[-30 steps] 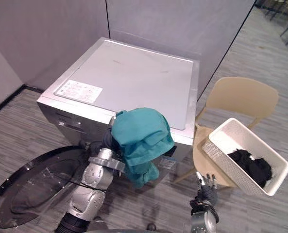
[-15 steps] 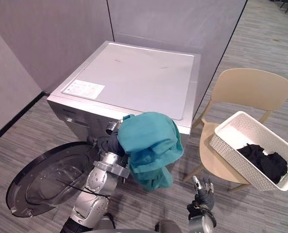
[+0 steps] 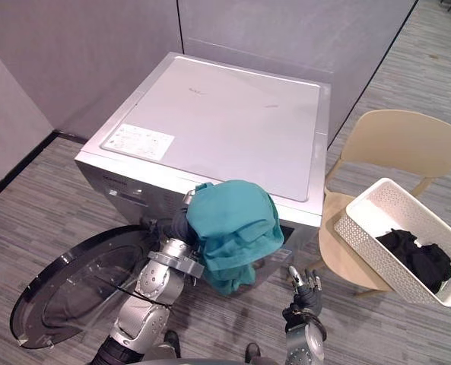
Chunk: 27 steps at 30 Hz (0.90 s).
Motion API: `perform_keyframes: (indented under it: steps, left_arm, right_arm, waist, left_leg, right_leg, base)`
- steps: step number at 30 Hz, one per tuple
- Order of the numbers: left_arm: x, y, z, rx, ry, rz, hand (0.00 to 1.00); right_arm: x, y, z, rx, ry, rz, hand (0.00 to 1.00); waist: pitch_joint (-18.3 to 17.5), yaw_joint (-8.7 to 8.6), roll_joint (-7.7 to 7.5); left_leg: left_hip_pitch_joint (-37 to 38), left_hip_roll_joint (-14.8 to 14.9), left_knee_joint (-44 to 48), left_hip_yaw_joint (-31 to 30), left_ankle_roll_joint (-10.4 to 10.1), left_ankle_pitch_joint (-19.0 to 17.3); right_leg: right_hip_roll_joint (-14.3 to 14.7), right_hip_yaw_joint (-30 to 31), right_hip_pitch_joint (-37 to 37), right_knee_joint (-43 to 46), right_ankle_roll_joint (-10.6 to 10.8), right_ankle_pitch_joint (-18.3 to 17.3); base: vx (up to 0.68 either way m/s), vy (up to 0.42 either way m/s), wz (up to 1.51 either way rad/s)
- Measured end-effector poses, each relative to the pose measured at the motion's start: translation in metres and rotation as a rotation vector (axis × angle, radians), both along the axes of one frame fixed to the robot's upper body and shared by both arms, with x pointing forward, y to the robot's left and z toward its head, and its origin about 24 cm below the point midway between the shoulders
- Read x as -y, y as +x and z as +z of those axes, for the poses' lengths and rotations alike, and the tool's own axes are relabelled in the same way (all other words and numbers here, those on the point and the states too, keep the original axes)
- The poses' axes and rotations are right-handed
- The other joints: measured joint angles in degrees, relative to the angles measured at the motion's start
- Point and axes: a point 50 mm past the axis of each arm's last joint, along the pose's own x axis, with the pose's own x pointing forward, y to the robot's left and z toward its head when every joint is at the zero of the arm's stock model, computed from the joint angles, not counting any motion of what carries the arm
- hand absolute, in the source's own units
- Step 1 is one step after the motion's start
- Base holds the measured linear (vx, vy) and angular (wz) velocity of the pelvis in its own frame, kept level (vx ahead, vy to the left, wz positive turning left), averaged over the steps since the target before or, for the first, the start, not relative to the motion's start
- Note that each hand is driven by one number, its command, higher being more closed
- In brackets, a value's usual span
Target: Pick up the laundry basket with both hands and put the clothes into the washing machine.
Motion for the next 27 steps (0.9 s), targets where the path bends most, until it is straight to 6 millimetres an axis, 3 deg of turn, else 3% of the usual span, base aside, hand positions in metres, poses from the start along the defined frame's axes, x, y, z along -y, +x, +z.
perform_keyframes:
  steps: [4, 7, 12, 15, 19, 21, 27]
  left_arm:
    - [-0.002, 0.001, -0.003, -0.013, 0.004, 0.012, 1.00]
    - [-0.006, 0.003, -0.003, -0.017, 0.000, 0.044, 1.00]
    - [-0.022, 0.011, -0.005, -0.032, 0.004, 0.139, 1.00]
    - [-0.035, 0.025, -0.004, -0.048, 0.009, 0.239, 1.00]
    - [-0.046, 0.054, 0.022, 0.022, 0.002, 0.364, 1.00]
    - [-0.052, 0.074, 0.042, 0.075, -0.012, 0.450, 1.00]
    - [-0.070, 0.120, 0.064, 0.036, -0.056, 0.603, 1.00]
  right_arm:
    - [-0.001, -0.005, -0.006, -0.036, -0.007, 0.014, 0.00]
    - [-0.001, -0.004, -0.005, -0.032, -0.009, 0.013, 0.00]
    - [0.002, 0.005, 0.006, 0.028, -0.025, 0.021, 0.00]
    - [0.001, 0.013, 0.016, 0.077, -0.027, 0.014, 0.00]
    - [-0.003, 0.026, 0.032, 0.151, -0.032, 0.014, 0.00]
    - [-0.004, 0.036, 0.044, 0.214, -0.040, -0.009, 0.00]
    - [-0.008, 0.050, 0.063, 0.310, -0.034, -0.028, 0.00]
  waist:
    - [0.1, 0.08, -0.21]
    - [1.5, 0.14, 0.07]
    - [6.6, 0.07, 0.40]
    - [8.0, 0.04, 0.51]
    - [10.2, -0.54, 0.31]
    - [11.7, -1.64, 0.08]
    - [16.3, -2.99, -1.11]
  left_leg:
    - [-1.2, 0.6, 1.1, 0.0, 0.8, -0.6]
    - [-7.7, 2.5, 8.2, -1.6, 1.6, -3.1]
    - [-18.6, 2.9, 18.4, -4.2, 2.3, -6.2]
    - [-26.0, 2.9, 22.9, -6.1, 2.6, -6.8]
    - [-34.0, 3.0, 27.0, -7.9, 3.0, -7.0]
    - [-38.8, 3.1, 29.9, -8.8, 3.8, -7.0]
    - [-45.7, 5.2, 34.3, -8.4, 4.8, -7.6]
  right_leg:
    - [0.5, -0.1, -0.4, -0.9, 0.0, 1.0]
    - [1.4, -0.6, -4.1, 1.2, 0.1, 0.9]
    - [0.9, -1.5, -15.5, 14.2, 0.7, -4.1]
    - [0.6, -2.2, -22.9, 20.3, 0.6, -6.3]
    - [0.6, -2.6, -30.5, 25.2, 0.5, -6.7]
    - [0.6, -2.5, -35.2, 28.0, 0.6, -6.8]
    - [2.2, -1.2, -42.3, 31.2, 0.7, -6.6]
  base:
    - [-0.07, -0.007, -0.05]
    - [-0.14, 0.005, -0.04]
    - [-0.20, 0.044, 0.08]
    - [-0.14, 0.017, 0.11]
    - [-0.06, 0.015, 0.02]
    - [-0.04, 0.022, -0.08]
    - [-0.03, 0.027, -0.22]
